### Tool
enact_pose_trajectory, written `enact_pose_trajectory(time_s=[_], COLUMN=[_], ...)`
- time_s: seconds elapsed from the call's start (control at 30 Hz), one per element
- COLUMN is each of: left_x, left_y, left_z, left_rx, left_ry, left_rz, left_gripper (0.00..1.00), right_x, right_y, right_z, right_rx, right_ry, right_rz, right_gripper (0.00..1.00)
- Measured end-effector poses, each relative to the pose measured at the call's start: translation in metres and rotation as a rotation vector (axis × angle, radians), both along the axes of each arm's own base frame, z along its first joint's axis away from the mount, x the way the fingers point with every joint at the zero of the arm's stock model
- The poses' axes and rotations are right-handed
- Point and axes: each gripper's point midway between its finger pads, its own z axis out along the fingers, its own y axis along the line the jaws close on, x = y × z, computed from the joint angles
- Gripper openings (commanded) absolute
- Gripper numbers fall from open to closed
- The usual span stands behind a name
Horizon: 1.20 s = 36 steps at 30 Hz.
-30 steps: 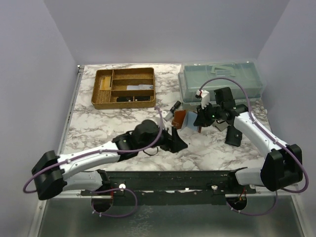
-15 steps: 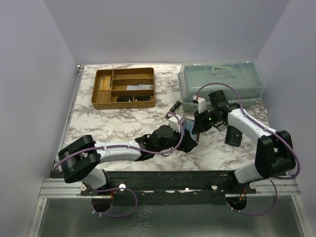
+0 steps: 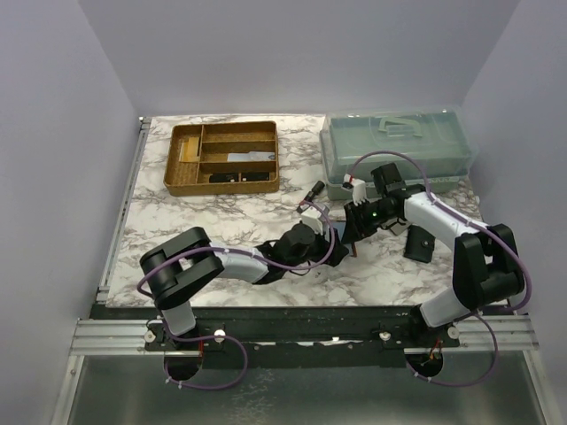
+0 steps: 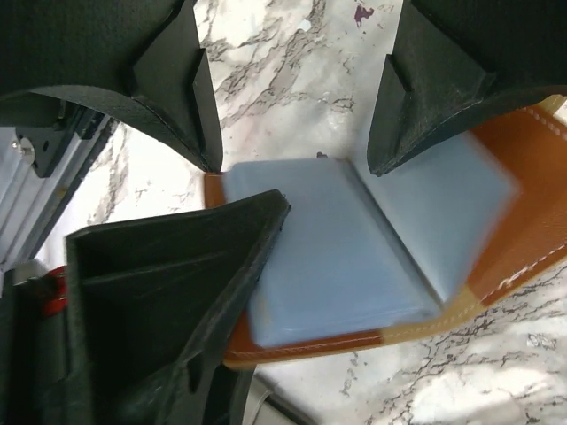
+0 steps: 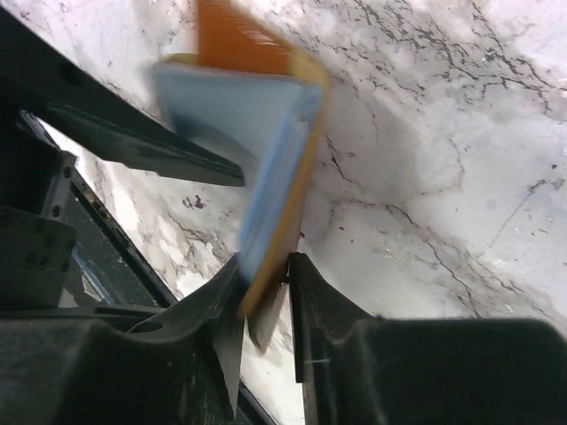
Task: Take the credit cards out of the card holder
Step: Remove the credit card from the card holder.
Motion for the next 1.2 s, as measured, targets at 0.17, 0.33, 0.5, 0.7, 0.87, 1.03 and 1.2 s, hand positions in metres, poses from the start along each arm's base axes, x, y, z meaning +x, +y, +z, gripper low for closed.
enact_pose_trajectory(time_s=[0.17,0.33,0.5,0.7,0.87,1.03,1.2], left_x=[0.002,0.008,0.012,0.014,0.013,0.011,0.009], left_y=[0.001,0.001,0.006,0.019,0.024,0.026,0.026], left_z=[-0.016,-0.019,-0.028,-0.034,-0.033,-0.033,-0.032], left_rx=[0.018,0.005,-0.026,-0.092,-0.136,-0.154,-0.166], left_ry=[0.007,0.005,0.037,0.085,0.103,0.115,0.125], left_rz=[0.002,0.009,0.023,0.054,0.065,0.069,0.068], left_gripper=[0.73,0.73,0.73,0.73,0.73,0.73,0.66], right_x=[-0.003,-0.004,-0.004,-0.002,-0.001,-0.002,-0.002], right_y=[0.005,0.008,0.008,0.009,0.010,0.010,0.010], right_z=[0.000,0.001,0.001,0.007,0.009,0.003,0.001], right_rx=[0.031,0.049,0.051,0.060,0.064,0.057,0.054], right_ry=[0.022,0.034,0.041,0.027,0.025,0.044,0.051], right_rz=[0.016,0.024,0.017,0.003,-0.004,-0.004,-0.005], right_gripper=[0.39,0.38,0.46,0.37,0.32,0.35,0.38])
